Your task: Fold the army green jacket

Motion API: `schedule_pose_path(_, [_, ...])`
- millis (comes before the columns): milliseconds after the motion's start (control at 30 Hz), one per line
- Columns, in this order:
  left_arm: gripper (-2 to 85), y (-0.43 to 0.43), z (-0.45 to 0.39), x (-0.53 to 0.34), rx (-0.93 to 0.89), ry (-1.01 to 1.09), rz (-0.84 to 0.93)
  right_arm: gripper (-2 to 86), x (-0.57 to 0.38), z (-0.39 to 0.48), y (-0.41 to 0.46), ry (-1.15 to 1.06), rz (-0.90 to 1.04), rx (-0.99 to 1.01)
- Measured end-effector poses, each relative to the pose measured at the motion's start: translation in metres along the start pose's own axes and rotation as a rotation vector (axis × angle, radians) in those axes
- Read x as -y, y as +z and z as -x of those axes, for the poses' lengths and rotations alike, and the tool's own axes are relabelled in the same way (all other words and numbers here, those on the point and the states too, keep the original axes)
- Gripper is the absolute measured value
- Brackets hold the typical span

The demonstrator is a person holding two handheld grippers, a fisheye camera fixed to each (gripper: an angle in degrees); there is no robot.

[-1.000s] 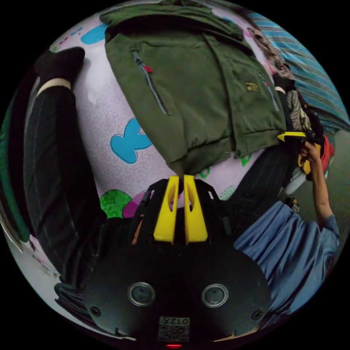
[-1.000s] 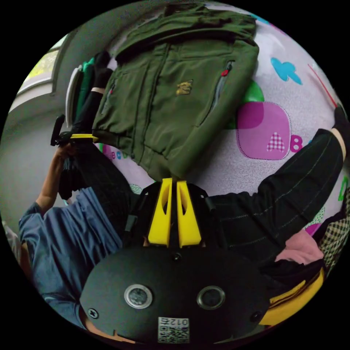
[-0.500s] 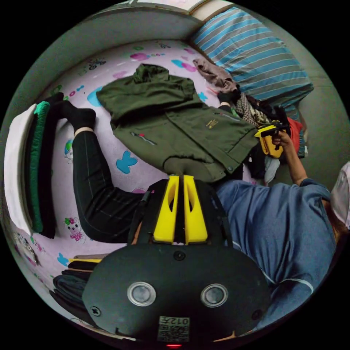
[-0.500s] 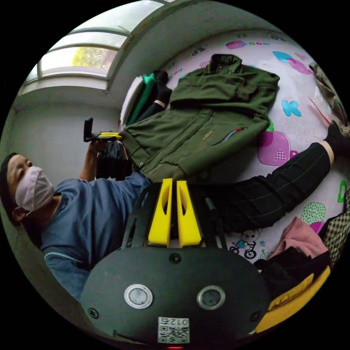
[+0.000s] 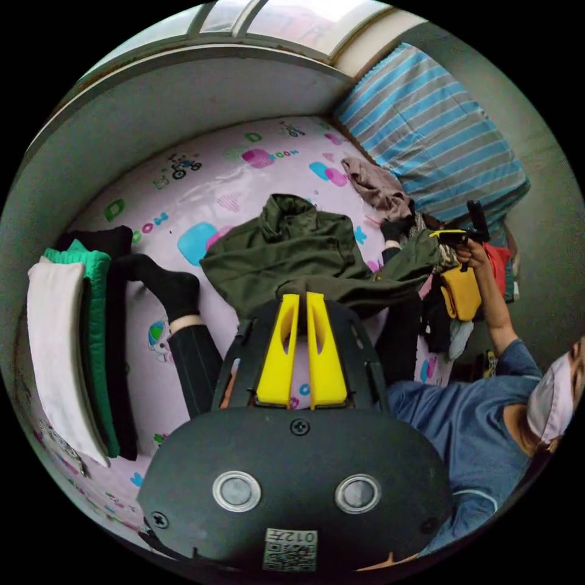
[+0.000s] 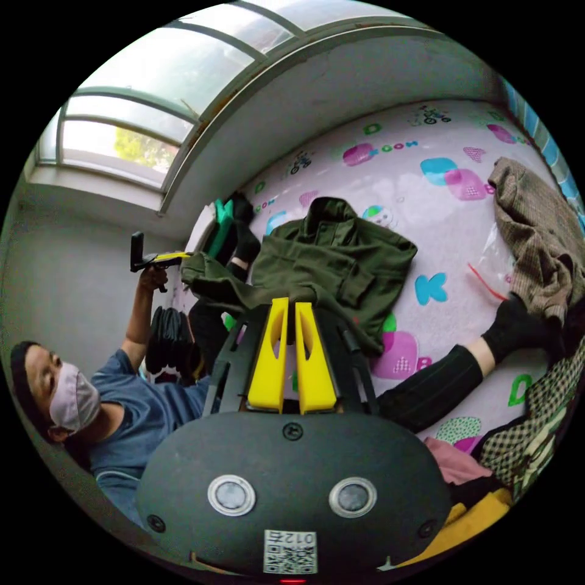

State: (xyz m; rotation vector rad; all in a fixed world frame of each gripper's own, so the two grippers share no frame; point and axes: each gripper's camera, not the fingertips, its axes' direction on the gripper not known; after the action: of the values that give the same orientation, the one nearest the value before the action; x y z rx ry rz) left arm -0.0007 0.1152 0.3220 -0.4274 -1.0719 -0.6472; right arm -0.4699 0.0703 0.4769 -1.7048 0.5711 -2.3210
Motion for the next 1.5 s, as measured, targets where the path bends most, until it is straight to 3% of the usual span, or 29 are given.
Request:
schedule_pose_path(333, [0.9, 0.073, 0.097, 0.144, -0.001, -0.151, -0.009, -0.7, 0.15, -0.082, 0.053, 0.159, -0.047, -0.061])
schedule_pose_path(567, [1.9, 0.194, 0.149, 0.196, 0.048, -0.338, 0.059, 1.3, 0.207, -0.115, 0.153, 0.253, 0.078, -0.294])
schedule_pose_path(700, [2.9, 0.197, 0.135, 0.189, 0.061, -0.275, -0.032, 3.5, 0.208, -0.095, 0.149, 0.174, 0.067, -0.319])
schedule_pose_path(767, [3.4, 0.19, 0.132, 0.183, 0.034, -0.265, -0.08, 7.7, 0.203, -0.093, 0.125, 0.212, 0.023, -0.178])
schedule_pose_path(900, [4.3, 0.162, 0.119, 0.162, 0.099, -0.276, -0.187, 10.6, 0.186, -0.081, 0.085, 0.26, -0.061, -0.096])
schedule_pose_path(1233, [8.9, 0.254, 0.011, 0.063, 0.192, -0.033, 0.184, 10.5, 0.067, -0.021, 0.115, 0.038, 0.265, -0.338])
schedule_pose_path(1400, [10.5, 0.307, -0.006, 0.04, 0.279, -0.031, 0.284, 10.8, 0.051, -0.024, 0.114, 0.064, 0.229, -0.287])
schedule_pose_path(1500, [10.6, 0.324, -0.008, 0.041, 0.248, -0.043, 0.253, 9.1, 0.06, -0.017, 0.114, 0.044, 0.244, -0.282])
